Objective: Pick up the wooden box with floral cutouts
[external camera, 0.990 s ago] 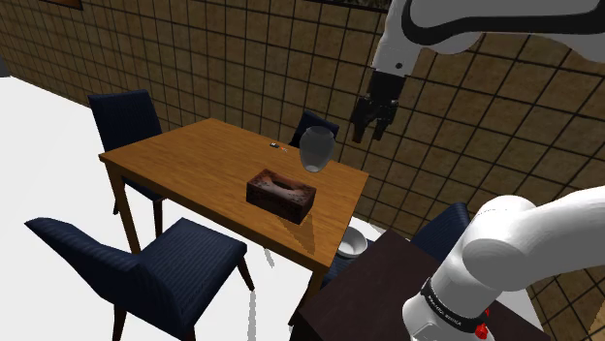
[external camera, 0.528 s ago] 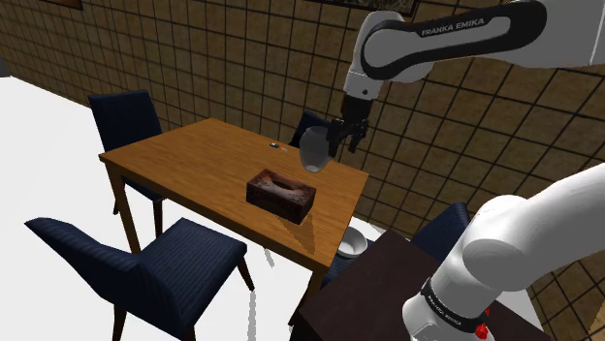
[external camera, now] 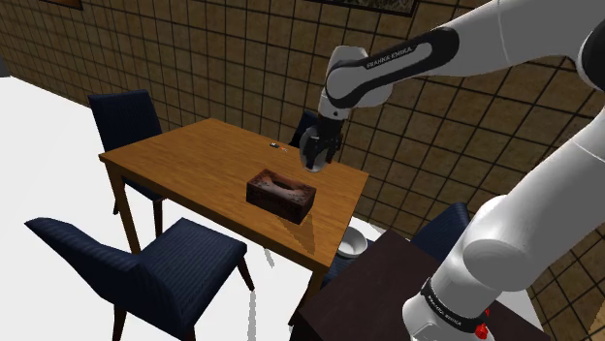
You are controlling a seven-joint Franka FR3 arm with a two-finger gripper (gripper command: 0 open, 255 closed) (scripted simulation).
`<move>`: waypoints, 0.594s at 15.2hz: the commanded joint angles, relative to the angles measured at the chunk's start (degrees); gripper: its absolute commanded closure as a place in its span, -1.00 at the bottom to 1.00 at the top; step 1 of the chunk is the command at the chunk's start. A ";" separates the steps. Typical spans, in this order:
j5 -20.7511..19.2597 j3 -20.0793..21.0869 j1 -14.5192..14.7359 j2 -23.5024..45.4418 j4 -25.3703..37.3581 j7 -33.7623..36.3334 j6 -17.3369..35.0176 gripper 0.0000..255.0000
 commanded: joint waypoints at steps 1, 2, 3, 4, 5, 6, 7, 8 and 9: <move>-0.05 -0.14 0.00 4.32 1.80 -0.80 2.71 -1.00; -0.03 -0.14 0.03 6.52 2.75 -1.11 4.04 -1.00; -0.02 -0.13 0.06 8.73 3.78 -1.42 5.30 -1.00; 0.00 -0.12 0.08 10.95 4.89 -1.72 6.50 -1.00; 0.01 -0.11 0.10 13.18 6.07 -2.00 7.62 -1.00; 0.01 -0.08 0.11 15.41 7.32 -2.28 8.67 -1.00; 0.01 -0.05 0.11 17.64 8.65 -2.55 9.65 -1.00; 0.01 -0.01 0.11 19.87 10.06 -2.80 10.56 -1.00; -0.01 0.02 0.11 22.10 11.54 -3.05 11.40 -1.00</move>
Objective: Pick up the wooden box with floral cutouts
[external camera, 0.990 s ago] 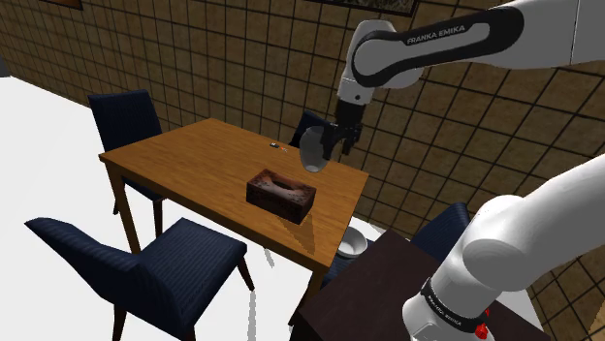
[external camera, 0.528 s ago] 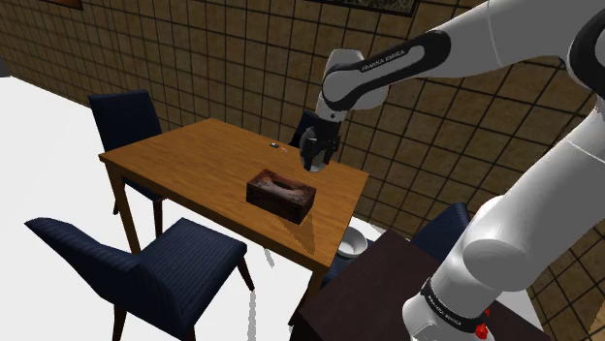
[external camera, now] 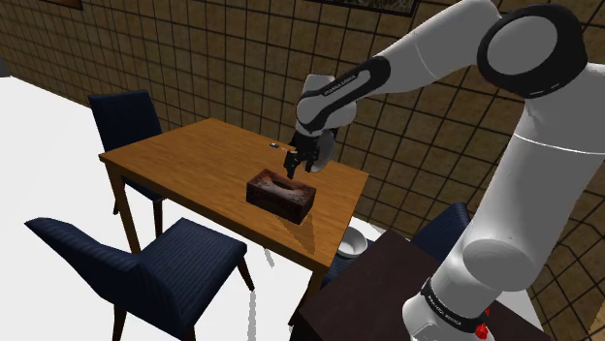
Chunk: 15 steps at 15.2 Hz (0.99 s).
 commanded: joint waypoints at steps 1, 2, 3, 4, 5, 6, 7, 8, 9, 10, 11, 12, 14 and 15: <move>-0.06 0.14 0.10 4.85 3.53 -0.31 1.55 -1.00; -0.10 0.19 0.09 7.08 5.16 -0.52 2.24 -1.00; -0.15 0.23 0.08 9.31 6.86 -0.73 2.85 -1.00; -0.20 0.27 0.07 11.55 8.64 -0.92 3.39 -1.00; -0.27 0.31 0.07 13.79 10.50 -1.10 3.86 -1.00; -0.35 0.34 0.06 16.03 12.44 -1.26 4.25 -1.00; -0.44 0.38 0.05 18.28 14.46 -1.42 4.56 -1.00; -0.53 0.41 0.05 20.53 16.57 -1.56 4.80 -1.00; -0.64 0.44 0.04 22.80 18.76 -1.70 4.97 -1.00; -0.69 0.46 0.04 23.93 19.88 -1.76 5.02 -1.00; -0.66 0.48 0.03 24.48 19.90 -1.79 5.56 -1.00; -0.63 0.51 0.01 25.05 19.93 -1.82 6.09 -1.00; -0.56 0.56 -0.02 26.19 20.03 -1.89 7.13 -1.00; -0.53 0.58 -0.04 26.77 20.10 -1.92 7.65 -1.00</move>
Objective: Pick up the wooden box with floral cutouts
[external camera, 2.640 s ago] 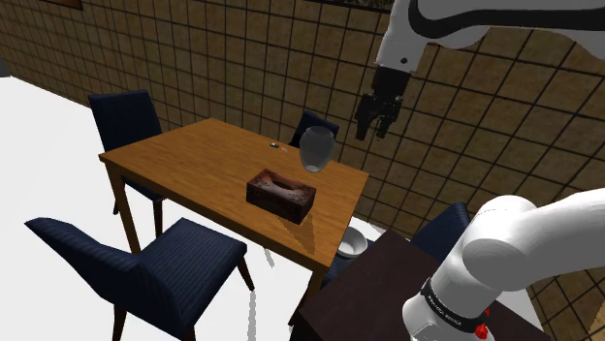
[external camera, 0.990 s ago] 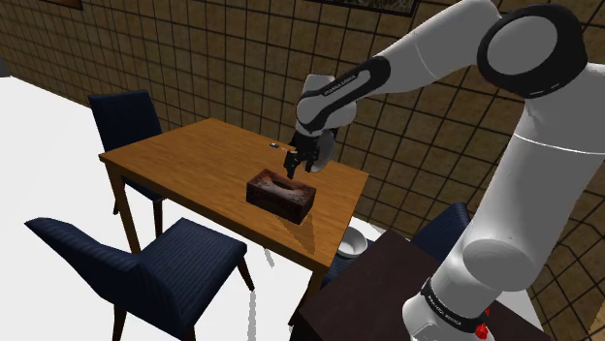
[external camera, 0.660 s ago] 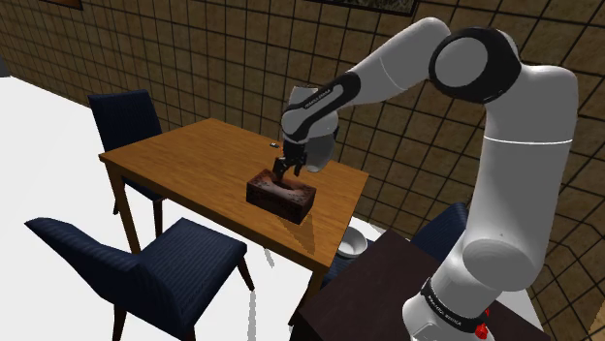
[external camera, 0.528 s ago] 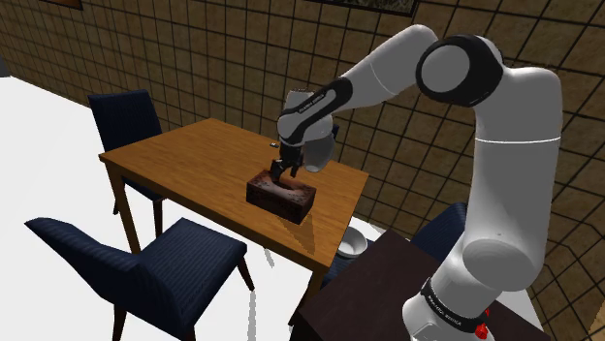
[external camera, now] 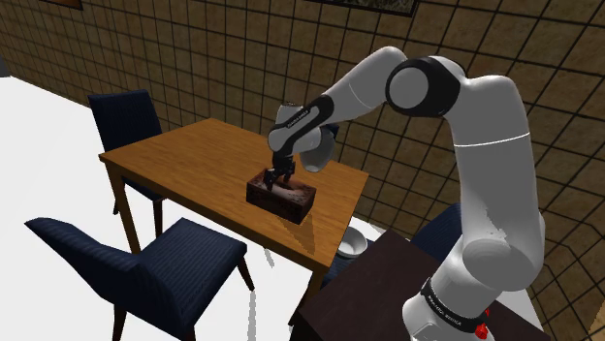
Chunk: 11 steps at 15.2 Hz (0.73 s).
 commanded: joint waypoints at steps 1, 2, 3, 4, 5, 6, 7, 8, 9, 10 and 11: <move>0.06 0.06 0.00 1.39 0.39 -0.03 1.02 -1.00; 0.09 0.08 -0.02 1.99 0.49 -0.06 1.52 -1.00; 0.11 0.10 -0.03 2.33 0.53 -0.08 1.82 -1.00; 0.10 0.10 -0.03 2.33 0.54 -0.08 1.81 -1.00; 0.10 0.10 -0.04 2.24 0.44 -0.08 1.82 1.00; 0.11 0.10 -0.02 2.27 0.38 -0.06 1.92 1.00; 0.10 0.11 0.01 2.30 0.41 -0.03 1.92 1.00; 0.11 0.11 0.01 2.33 0.40 -0.03 1.96 1.00; 0.11 0.11 0.03 2.26 0.28 -0.01 2.01 1.00; 0.10 0.11 0.03 2.17 0.21 -0.01 1.99 1.00; 0.11 0.11 0.00 2.19 0.25 -0.04 1.97 1.00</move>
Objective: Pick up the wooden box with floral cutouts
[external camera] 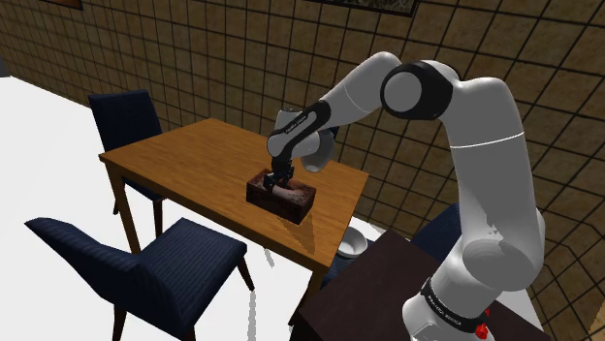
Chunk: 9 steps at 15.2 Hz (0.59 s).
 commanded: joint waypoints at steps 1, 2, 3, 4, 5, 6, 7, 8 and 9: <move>0.00 0.02 0.02 0.11 -0.17 0.01 -0.06 1.00; -0.01 0.02 0.03 0.07 -0.15 0.01 -0.11 1.00; -0.01 0.01 -0.04 0.26 0.18 -0.06 -0.26 1.00; -0.04 -0.02 -0.02 -0.34 0.08 -0.03 -0.76 1.00; -0.07 -0.05 0.00 -0.94 -0.02 0.00 -1.26 1.00; -0.10 -0.07 0.02 -1.54 -0.10 0.03 -1.77 1.00; -0.13 -0.10 0.03 -2.12 -0.17 0.06 -2.28 1.00; -0.17 -0.13 0.05 -2.68 -0.19 0.10 -2.82 1.00; -0.20 -0.15 0.06 -3.24 -0.23 0.13 -3.34 1.00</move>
